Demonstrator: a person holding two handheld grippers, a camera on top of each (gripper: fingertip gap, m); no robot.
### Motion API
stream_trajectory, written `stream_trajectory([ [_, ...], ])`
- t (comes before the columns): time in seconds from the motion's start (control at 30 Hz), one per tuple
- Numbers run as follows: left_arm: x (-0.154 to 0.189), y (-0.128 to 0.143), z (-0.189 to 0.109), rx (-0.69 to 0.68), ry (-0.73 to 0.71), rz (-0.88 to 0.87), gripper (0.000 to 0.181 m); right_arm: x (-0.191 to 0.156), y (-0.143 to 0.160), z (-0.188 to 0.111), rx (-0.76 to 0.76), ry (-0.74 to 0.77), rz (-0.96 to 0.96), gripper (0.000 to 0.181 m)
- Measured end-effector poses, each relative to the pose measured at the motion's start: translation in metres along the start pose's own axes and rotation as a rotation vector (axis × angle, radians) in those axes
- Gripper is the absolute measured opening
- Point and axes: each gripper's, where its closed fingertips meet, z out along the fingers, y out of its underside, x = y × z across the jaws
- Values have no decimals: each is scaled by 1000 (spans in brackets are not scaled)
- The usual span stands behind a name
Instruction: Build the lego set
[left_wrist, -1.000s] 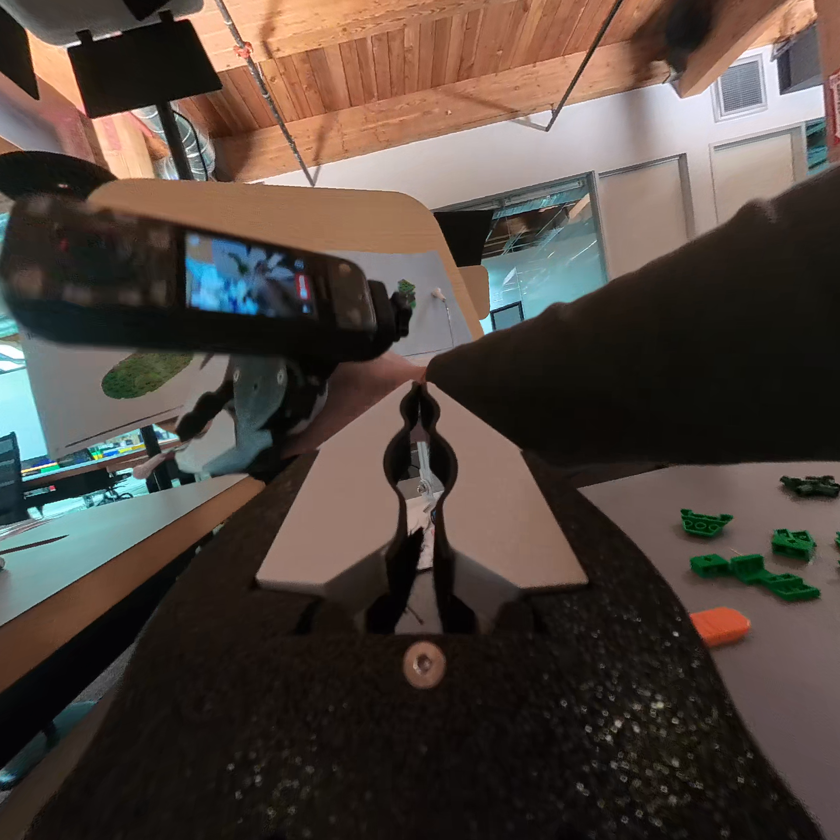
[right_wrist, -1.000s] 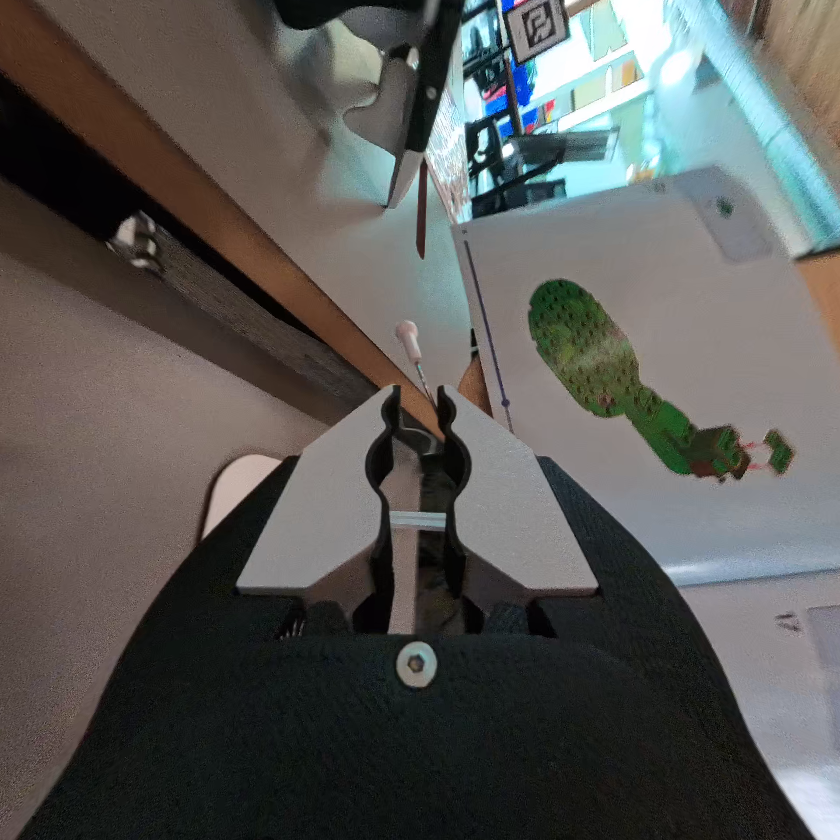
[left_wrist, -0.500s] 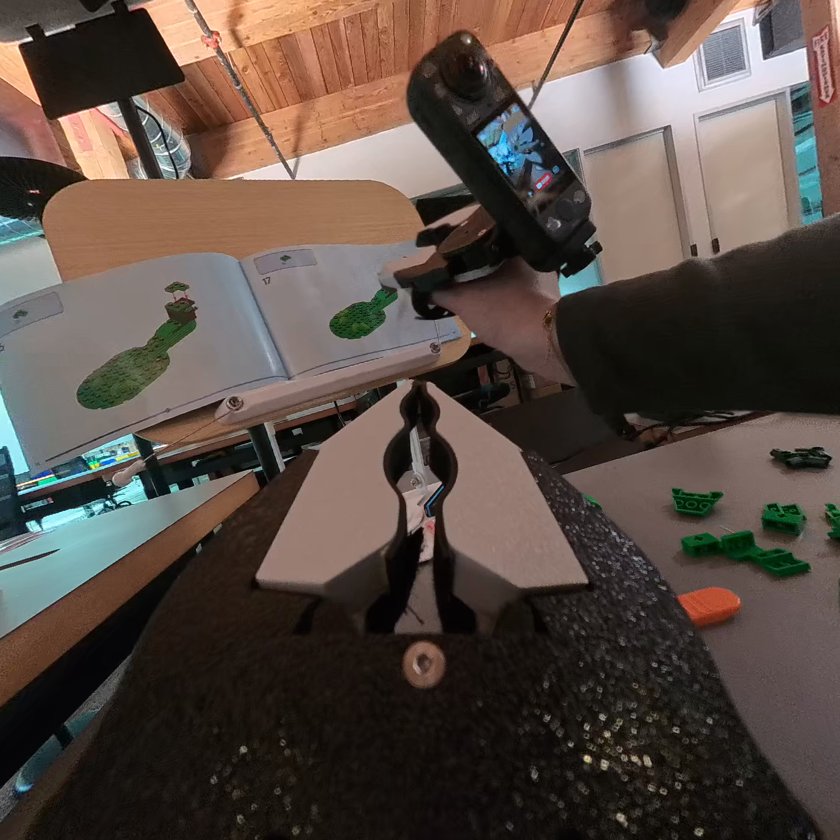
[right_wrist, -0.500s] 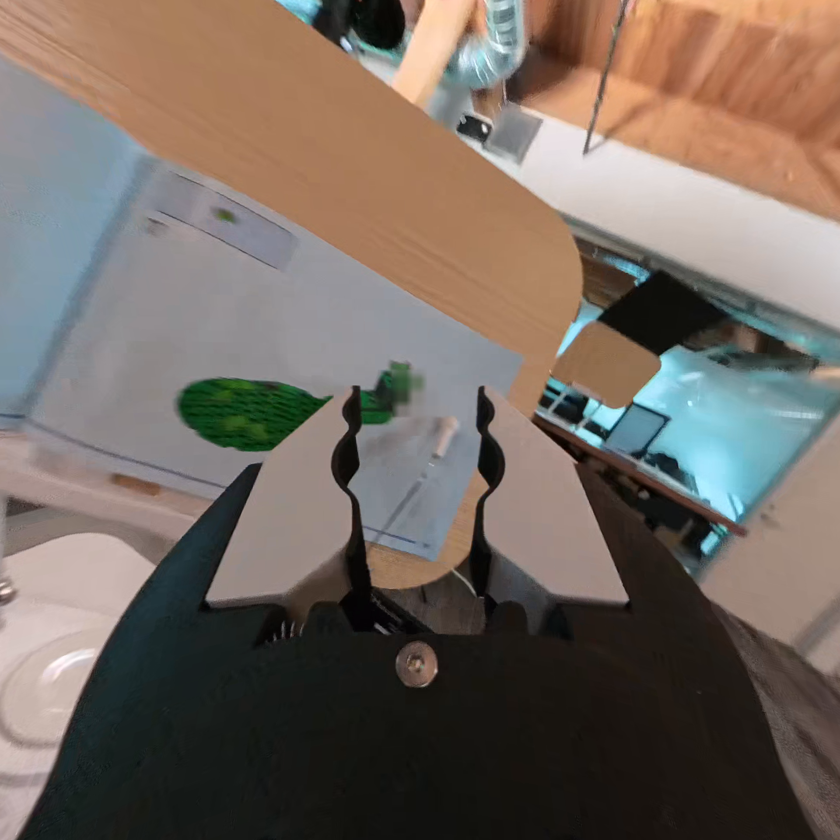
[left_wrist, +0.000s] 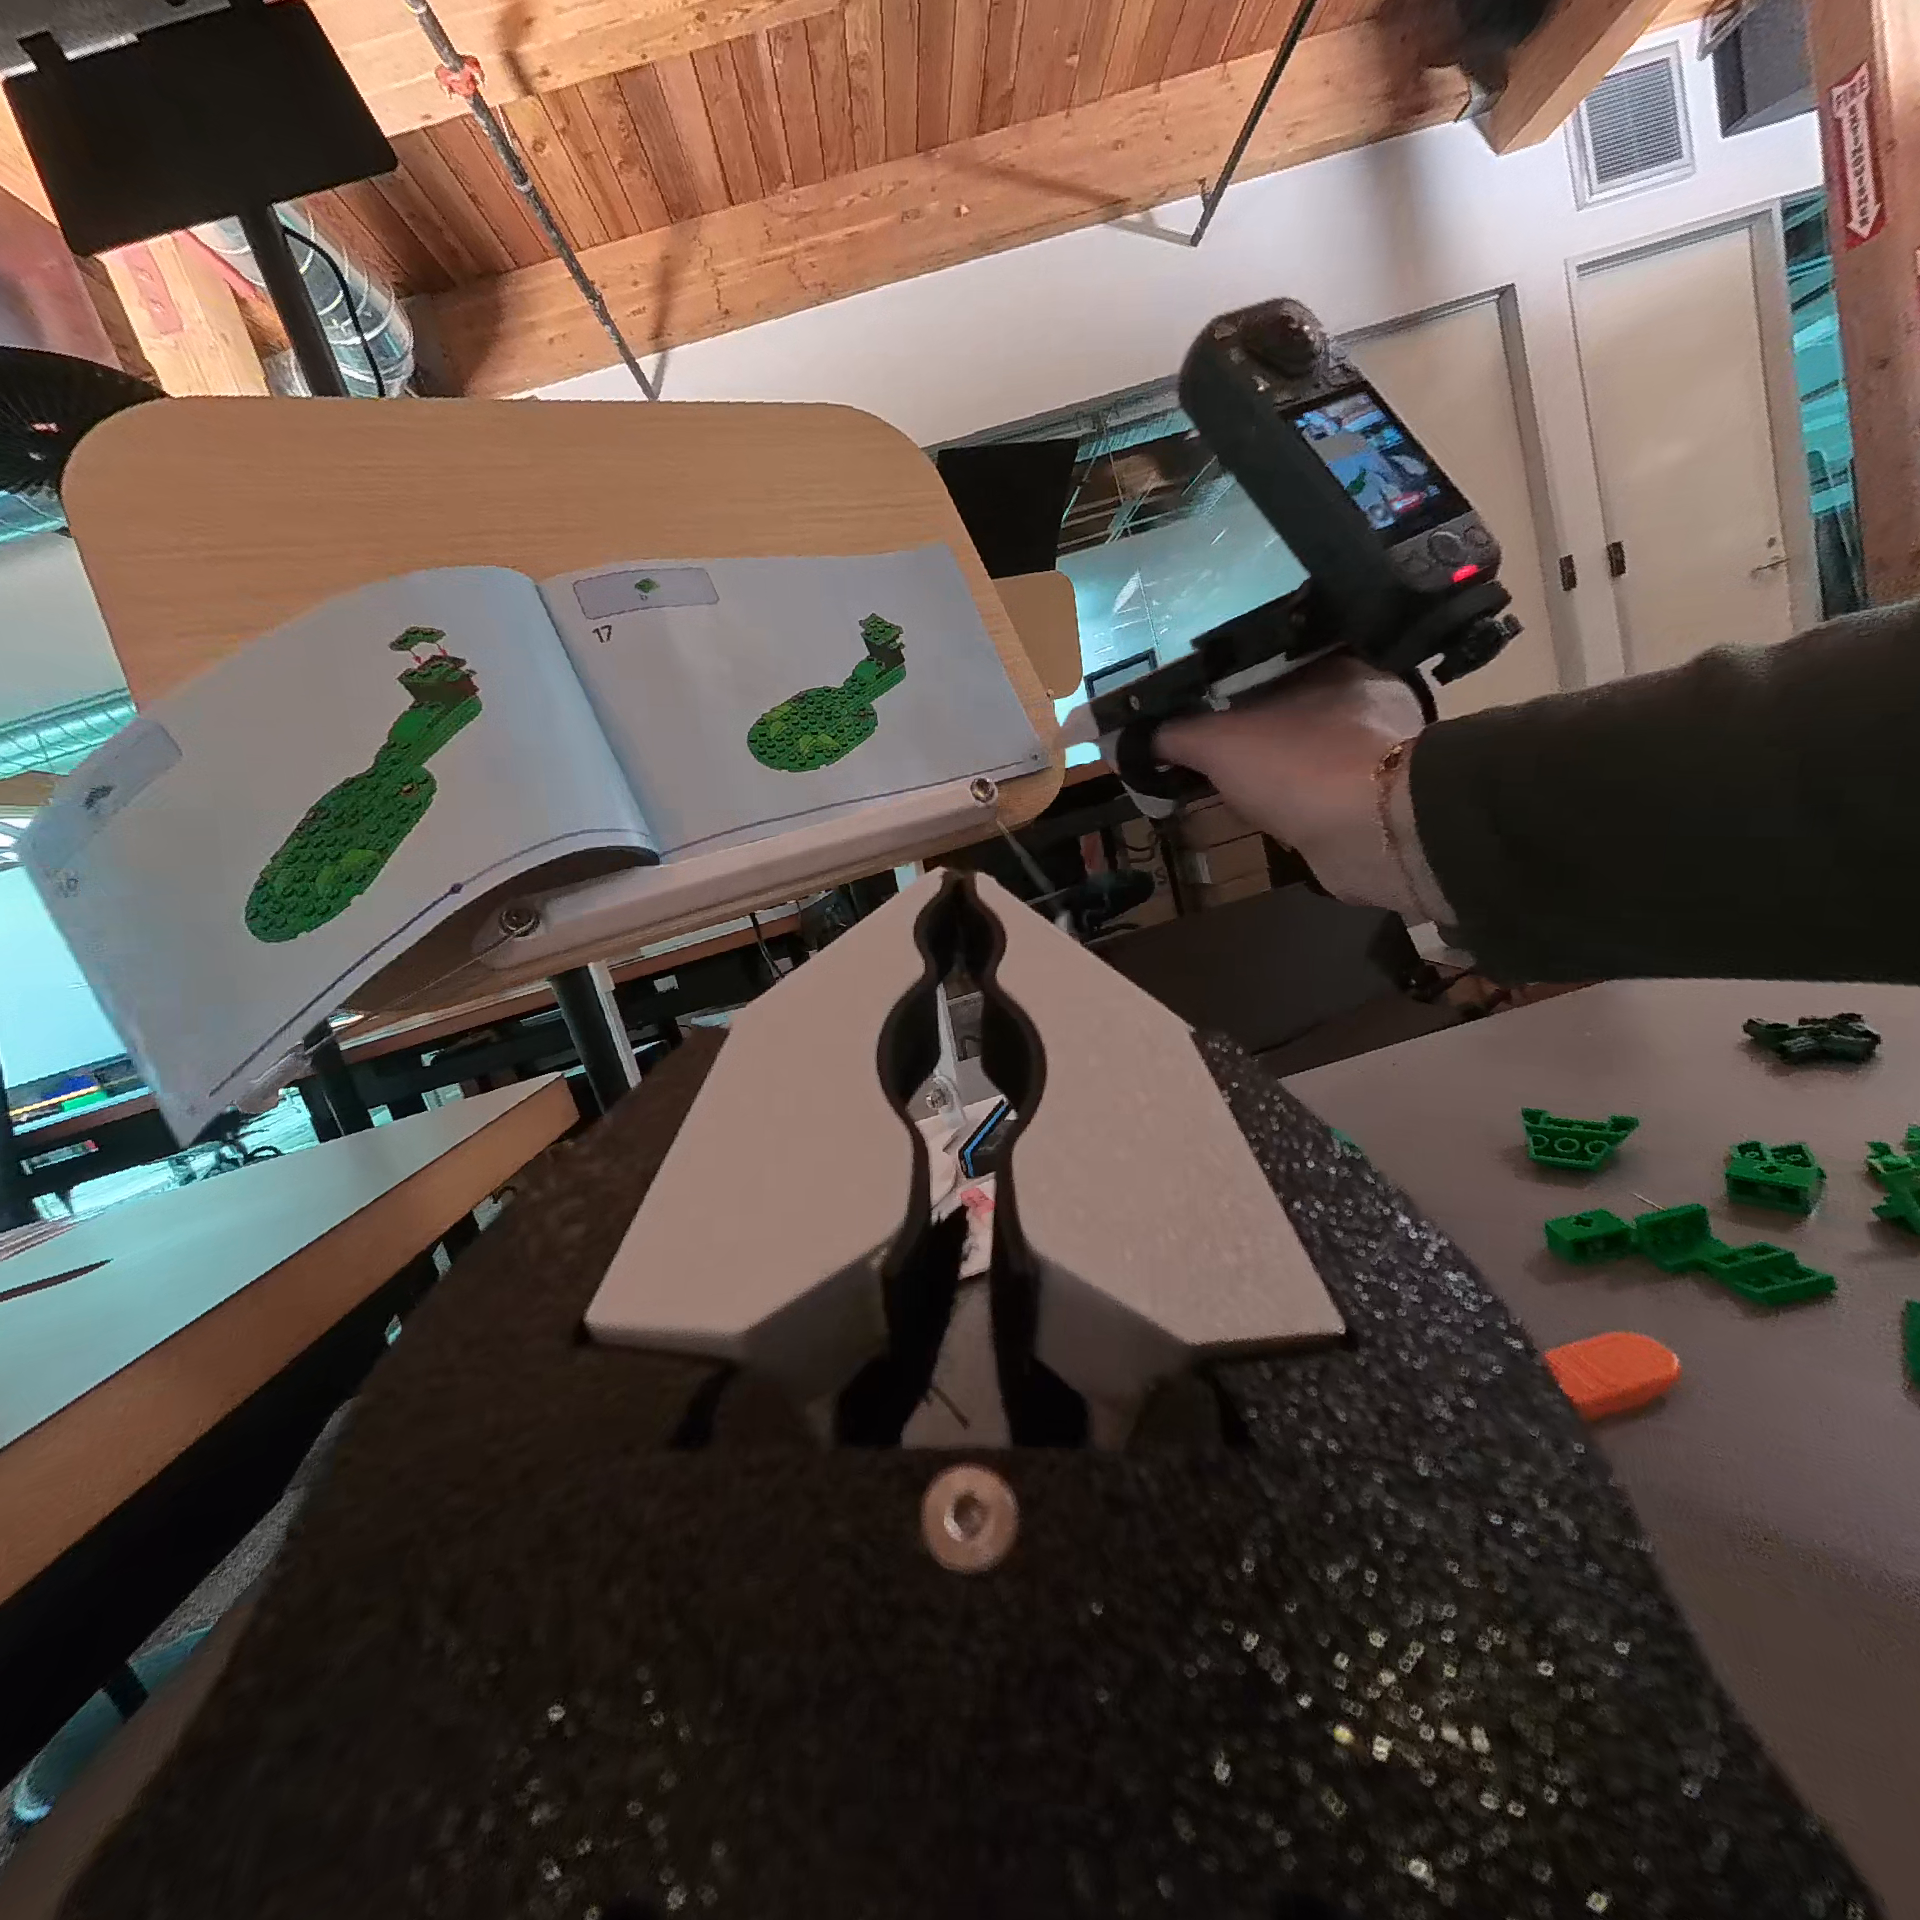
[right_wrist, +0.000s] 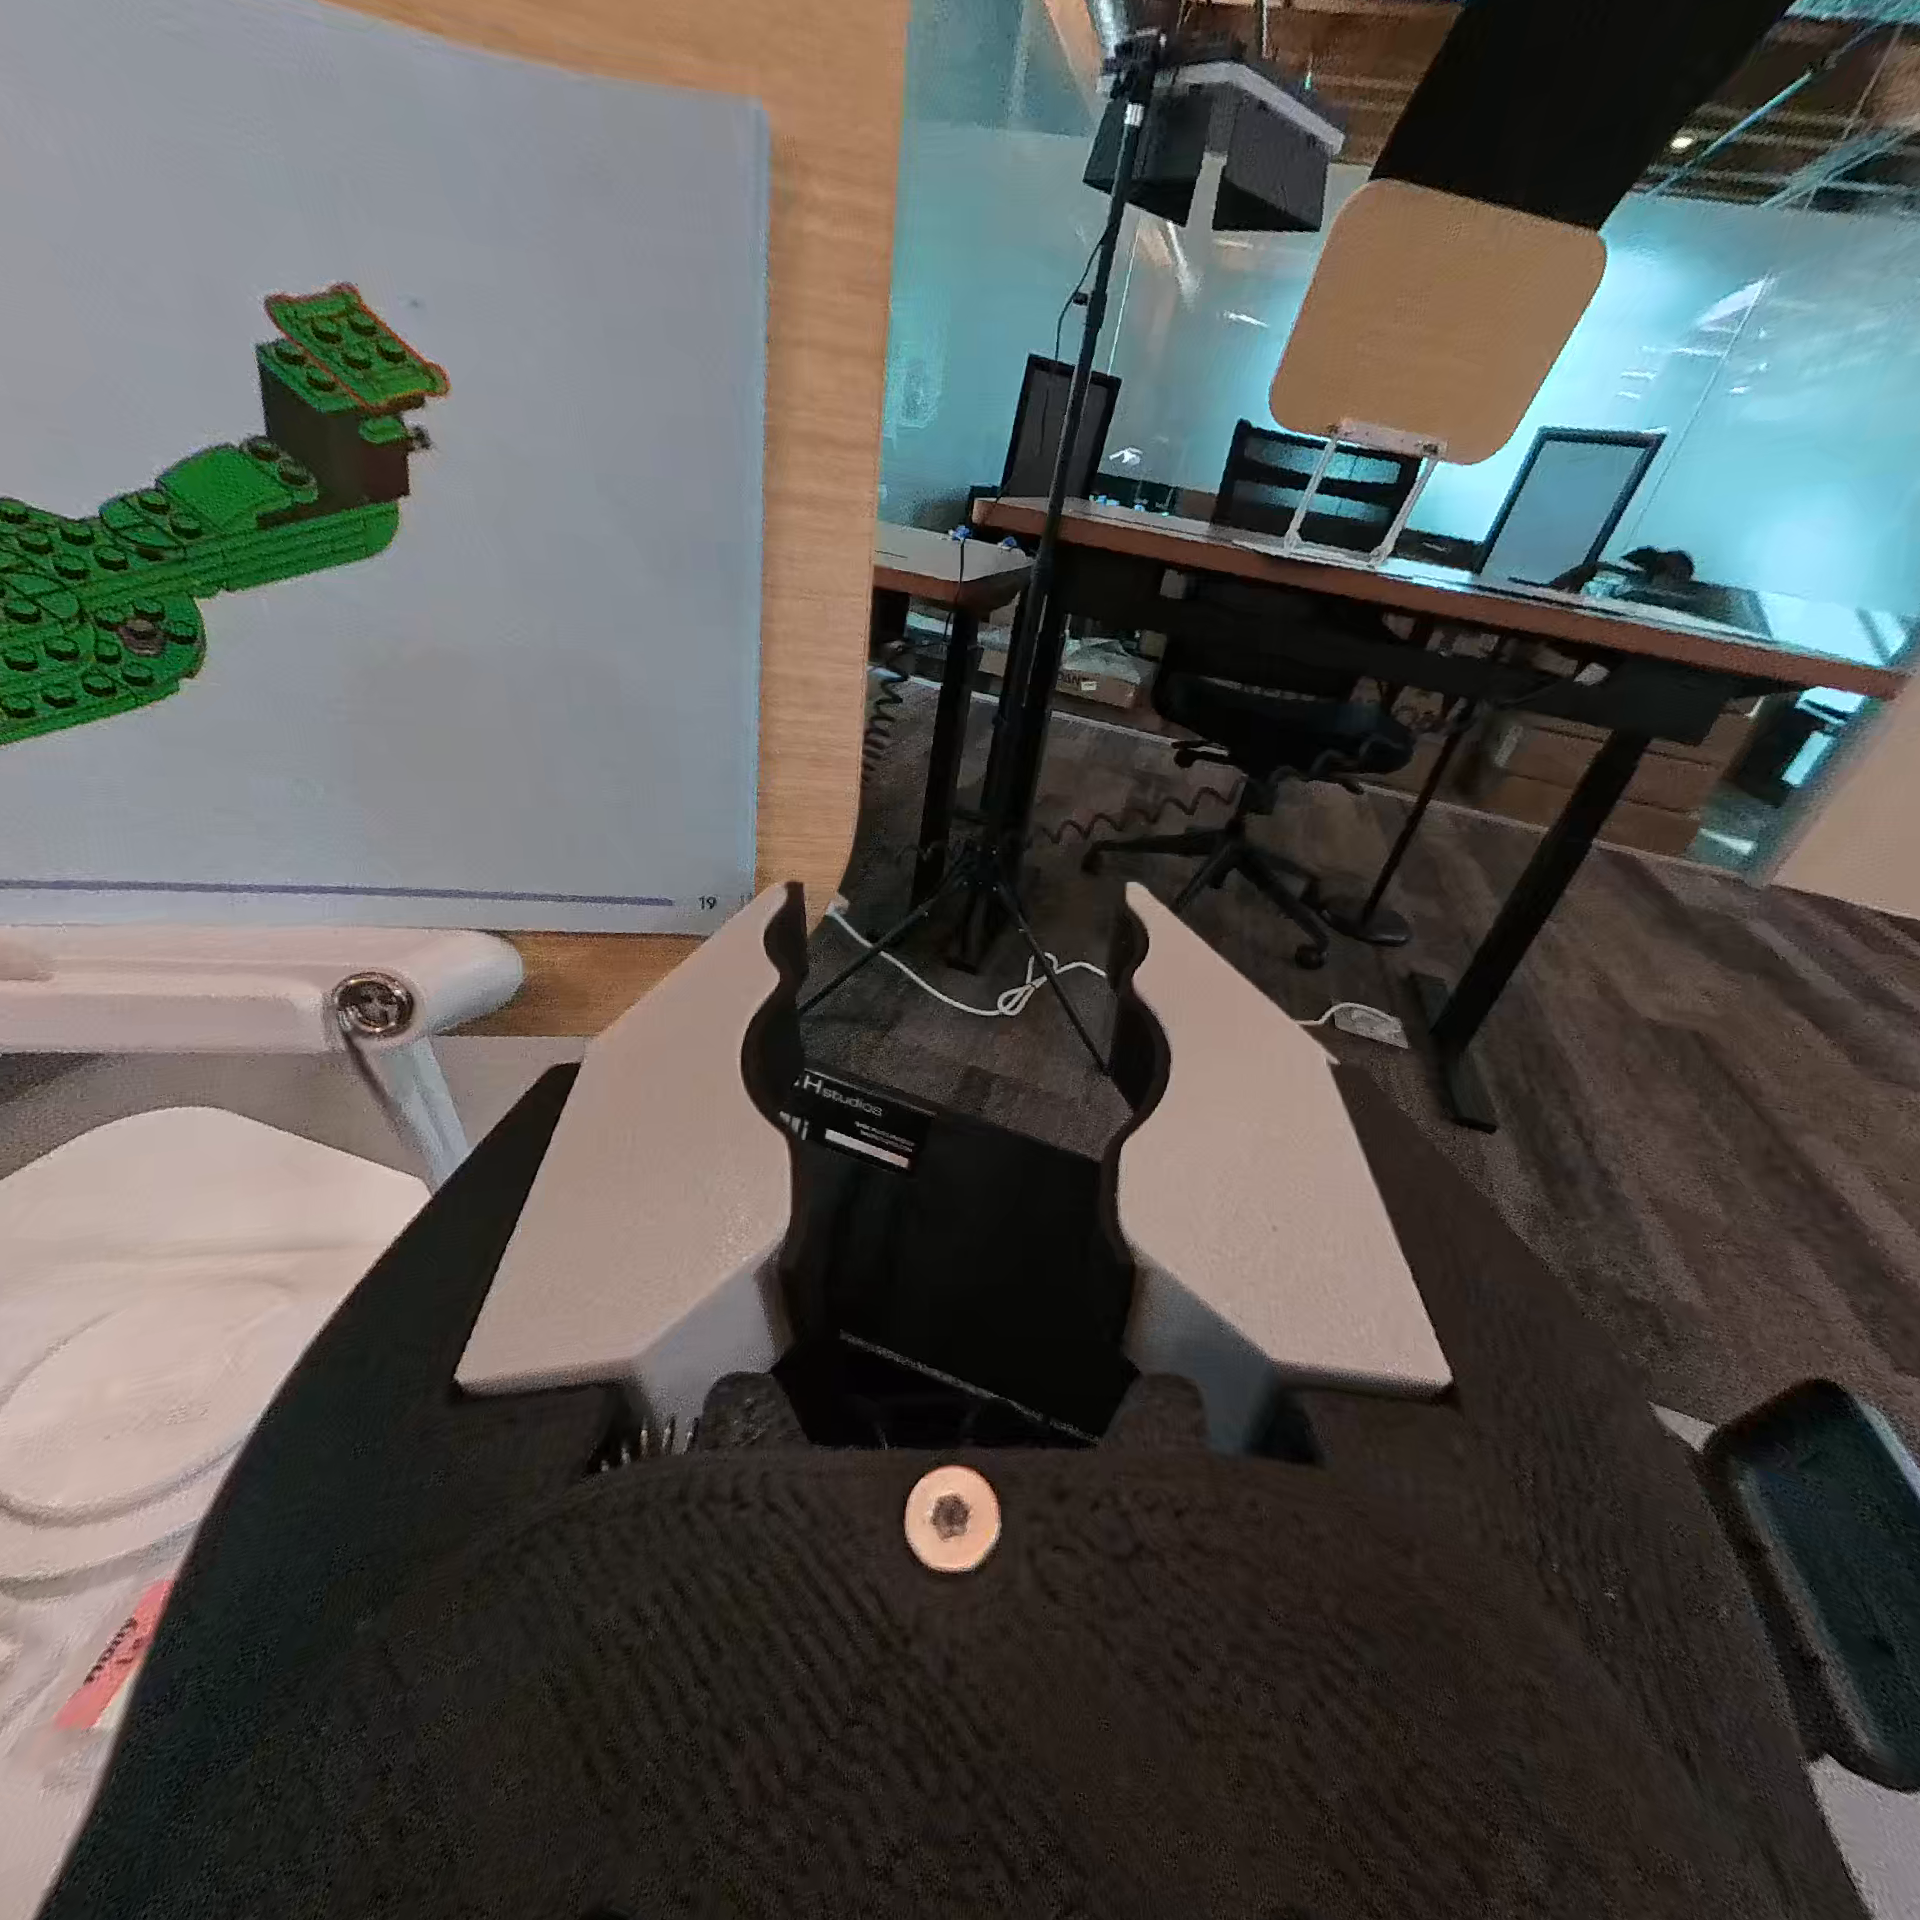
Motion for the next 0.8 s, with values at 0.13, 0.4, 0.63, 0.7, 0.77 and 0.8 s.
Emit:
stream_trajectory([
  [0.13,0,1,0,-4,1,0,0,-16,-55,-11,260,-120,15,55],
  [0.4,2,3,1,-10,11,6,0,-54,-103,10,286,-347,-103,62],
  [0.63,4,4,2,-16,18,8,0,-47,-93,24,226,-315,-117,50],
  [0.7,4,4,2,-16,19,10,0,-48,-96,23,252,-295,-169,51],
  [0.77,4,4,2,-16,20,10,0,-54,-104,20,299,-306,-222,55],
  [0.8,4,4,2,-17,21,10,0,-57,-107,19,314,-319,-245,55],
])
